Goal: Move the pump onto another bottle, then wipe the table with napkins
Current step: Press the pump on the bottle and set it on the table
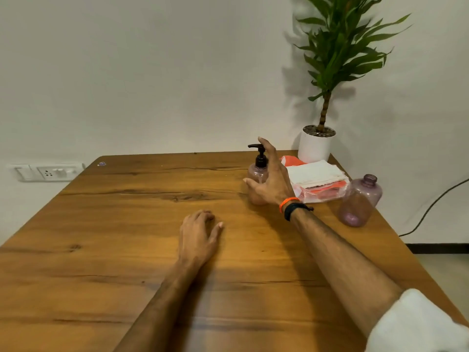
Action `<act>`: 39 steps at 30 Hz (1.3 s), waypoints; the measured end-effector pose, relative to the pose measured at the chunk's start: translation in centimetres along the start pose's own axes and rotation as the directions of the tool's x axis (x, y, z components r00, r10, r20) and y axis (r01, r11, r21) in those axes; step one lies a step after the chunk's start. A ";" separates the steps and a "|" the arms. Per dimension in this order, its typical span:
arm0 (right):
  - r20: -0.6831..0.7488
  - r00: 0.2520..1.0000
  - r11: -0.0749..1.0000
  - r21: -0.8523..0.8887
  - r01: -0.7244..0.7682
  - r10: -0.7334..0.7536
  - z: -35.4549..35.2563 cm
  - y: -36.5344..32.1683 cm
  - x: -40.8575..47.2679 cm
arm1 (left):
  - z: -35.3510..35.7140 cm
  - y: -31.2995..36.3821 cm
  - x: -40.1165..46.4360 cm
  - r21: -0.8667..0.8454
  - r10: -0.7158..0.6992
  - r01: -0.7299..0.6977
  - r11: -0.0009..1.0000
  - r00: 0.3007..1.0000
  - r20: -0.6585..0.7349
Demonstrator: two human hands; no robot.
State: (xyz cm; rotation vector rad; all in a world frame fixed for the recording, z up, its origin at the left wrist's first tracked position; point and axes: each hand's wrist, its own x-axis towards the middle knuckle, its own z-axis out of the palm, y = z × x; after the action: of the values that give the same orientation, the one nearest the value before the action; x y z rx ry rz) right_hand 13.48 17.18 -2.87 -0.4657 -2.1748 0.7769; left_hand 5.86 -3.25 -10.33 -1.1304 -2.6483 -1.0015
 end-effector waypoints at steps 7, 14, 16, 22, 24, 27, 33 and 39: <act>0.013 0.999 0.998 0.052 0.040 -0.040 0.4 0.9 0.3 | 0.2 -0.5 0.1 -0.028 0.009 -0.009 1.000 1.000 -0.003; 0.042 0.988 0.989 0.042 0.145 -0.146 -0.2 0.6 -0.9 | -0.4 -0.4 -0.1 -0.053 0.010 -0.009 0.999 1.000 0.018; 0.049 0.984 0.985 0.031 0.171 -0.172 -0.2 0.6 -1.8 | -0.6 -0.5 -0.2 -0.049 0.019 -0.018 0.999 1.000 0.020; 0.051 0.975 0.975 0.066 0.212 -0.216 -0.7 0.0 -4.5 | -2.1 -1.5 -1.0 -0.018 0.000 0.000 1.000 1.000 0.006; 0.060 0.969 0.969 0.082 0.234 -0.239 -1.2 -0.4 -4.8 | -2.9 -2.2 -1.4 -0.015 -0.011 0.011 1.000 1.000 0.004; 0.075 0.957 0.956 0.110 0.272 -0.280 -1.8 -0.6 -5.5 | -3.8 -3.1 -1.9 -0.001 -0.026 0.026 1.000 1.000 -0.013; 0.135 0.930 0.940 0.035 0.340 -0.342 -3.0 -1.2 -5.8 | -4.8 -3.8 -2.3 0.016 -0.019 0.020 1.000 0.999 -0.042; 0.154 0.927 0.939 0.021 0.343 -0.342 -3.5 -1.5 -5.7 | -4.8 -4.0 -2.4 0.021 -0.019 0.020 1.000 0.999 -0.048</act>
State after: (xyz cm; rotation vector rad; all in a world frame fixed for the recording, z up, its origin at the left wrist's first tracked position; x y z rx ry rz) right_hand 19.70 14.34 -3.11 -0.0205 -2.3175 0.6280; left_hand 4.17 -9.66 -9.47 -1.0643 -2.6313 -0.9882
